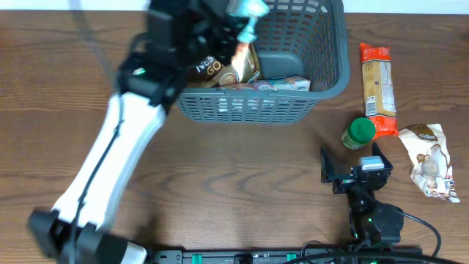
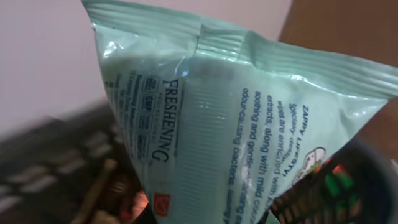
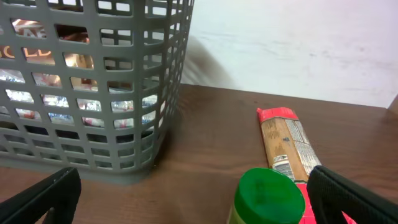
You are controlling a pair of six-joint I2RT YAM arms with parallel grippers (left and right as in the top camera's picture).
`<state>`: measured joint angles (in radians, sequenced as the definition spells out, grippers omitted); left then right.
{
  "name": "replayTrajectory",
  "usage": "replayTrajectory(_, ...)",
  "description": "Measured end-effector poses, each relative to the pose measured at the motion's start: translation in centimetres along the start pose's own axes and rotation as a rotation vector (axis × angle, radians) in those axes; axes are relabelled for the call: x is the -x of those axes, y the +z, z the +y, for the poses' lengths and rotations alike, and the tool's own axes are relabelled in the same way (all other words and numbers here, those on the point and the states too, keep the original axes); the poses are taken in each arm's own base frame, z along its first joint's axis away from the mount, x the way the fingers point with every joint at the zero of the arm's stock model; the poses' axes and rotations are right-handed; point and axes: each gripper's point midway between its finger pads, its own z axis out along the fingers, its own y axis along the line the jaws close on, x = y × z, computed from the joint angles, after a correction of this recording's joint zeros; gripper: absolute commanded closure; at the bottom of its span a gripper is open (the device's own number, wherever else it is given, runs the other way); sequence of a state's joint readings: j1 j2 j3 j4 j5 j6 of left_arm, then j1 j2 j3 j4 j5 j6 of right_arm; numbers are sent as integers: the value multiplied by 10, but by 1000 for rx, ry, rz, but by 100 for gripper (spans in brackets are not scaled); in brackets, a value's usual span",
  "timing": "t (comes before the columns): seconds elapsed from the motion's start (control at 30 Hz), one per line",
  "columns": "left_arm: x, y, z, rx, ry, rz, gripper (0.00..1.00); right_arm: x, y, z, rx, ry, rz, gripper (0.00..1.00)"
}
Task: Pack container
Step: 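Lift the wipes packet with left gripper and release into basket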
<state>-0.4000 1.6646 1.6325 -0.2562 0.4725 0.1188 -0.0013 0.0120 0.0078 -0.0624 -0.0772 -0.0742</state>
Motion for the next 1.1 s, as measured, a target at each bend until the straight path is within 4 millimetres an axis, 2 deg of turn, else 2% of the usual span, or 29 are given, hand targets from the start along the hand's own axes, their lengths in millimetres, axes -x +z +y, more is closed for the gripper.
replayTrajectory(0.07,-23,24,3,-13,-12,54,94,0,0,0,0,0,0,1)
replayTrajectory(0.23,-67,59,15,-18,-45,145,94,0,0,0,0,0,0,1)
replayTrajectory(0.43,-95,77,23,-12,-69,203,93,0,0,0,0,0,0,1)
replayTrajectory(0.47,-97,78,24,-12,-70,207,64,0,0,0,0,0,0,1)
replayTrajectory(0.5,-97,78,24,-12,-68,207,11,0,0,0,0,0,0,1)
replayTrajectory(0.53,-97,78,24,-10,-67,207,1,0,0,0,0,0,0,1)
replayTrajectory(0.73,-94,75,23,-8,-71,202,2,0,0,0,0,0,0,1)
replayTrajectory(0.87,-82,65,23,12,-68,187,1,0,0,0,0,0,0,1)
replayTrajectory(0.93,-72,52,27,55,-69,182,1,0,0,0,0,0,0,1)
replayTrajectory(1.0,-52,32,36,124,-65,160,1,0,0,0,0,0,0,1)
replayTrajectory(1.1,-6,-15,61,288,-46,80,1,0,0,0,0,0,0,1)
